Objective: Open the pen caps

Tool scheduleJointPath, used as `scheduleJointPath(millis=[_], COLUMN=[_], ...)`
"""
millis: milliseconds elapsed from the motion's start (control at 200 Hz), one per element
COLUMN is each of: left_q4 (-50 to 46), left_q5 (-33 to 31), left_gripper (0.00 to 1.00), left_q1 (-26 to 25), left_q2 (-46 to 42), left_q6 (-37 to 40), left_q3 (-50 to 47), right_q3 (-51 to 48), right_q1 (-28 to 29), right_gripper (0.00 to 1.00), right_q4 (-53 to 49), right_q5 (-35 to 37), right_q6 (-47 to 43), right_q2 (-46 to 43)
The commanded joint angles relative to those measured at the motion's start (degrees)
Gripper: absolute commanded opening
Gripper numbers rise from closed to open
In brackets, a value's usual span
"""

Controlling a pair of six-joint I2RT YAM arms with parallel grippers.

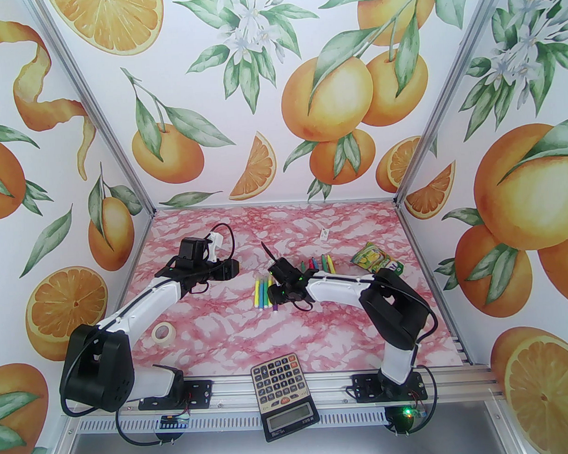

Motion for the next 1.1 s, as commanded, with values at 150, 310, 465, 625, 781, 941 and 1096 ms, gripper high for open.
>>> scheduleJointPath(millis=[150, 310, 465, 625, 781, 941, 1096], left_q4=[1.92, 1.95, 1.60, 1.66, 2.29, 2.21, 2.93], left_q5=[1.15, 1.34, 0.96, 0.58, 1.56, 2.56, 5.02], left_gripper=[0.66, 0.66, 0.66, 0.66, 0.66, 0.66, 0.66], left_q1=[0.60, 0.64, 0.64, 0.70, 0.73, 0.71, 0.68], left_q2=[-1.35, -1.37, -1.09, -0.15, 1.04, 1.90, 3.26], left_q6=[-0.33, -0.57, -0.96, -1.53, -1.79, -1.55, -1.74], left_q3=[-1.11, -1.05, -0.50, 0.44, 1.19, 2.07, 2.73], right_q3=[1.04, 2.45, 3.86, 4.71, 5.23, 4.95, 4.71], right_q1=[0.39, 0.49, 0.53, 0.90, 1.15, 1.28, 1.27], right_gripper=[0.40, 0.39, 0.36, 0.35, 0.33, 0.27, 0.23], right_q4=[-1.76, -4.23, -6.82, -9.17, -10.97, -11.28, -11.32], right_q5=[2.07, 4.81, 7.54, 9.74, 10.78, 10.40, 9.42], right_q6=[-0.31, -0.95, -1.37, -1.52, -1.24, -0.80, -0.87], right_q2=[1.87, 3.13, 4.21, 4.88, 5.03, 4.46, 4.15])
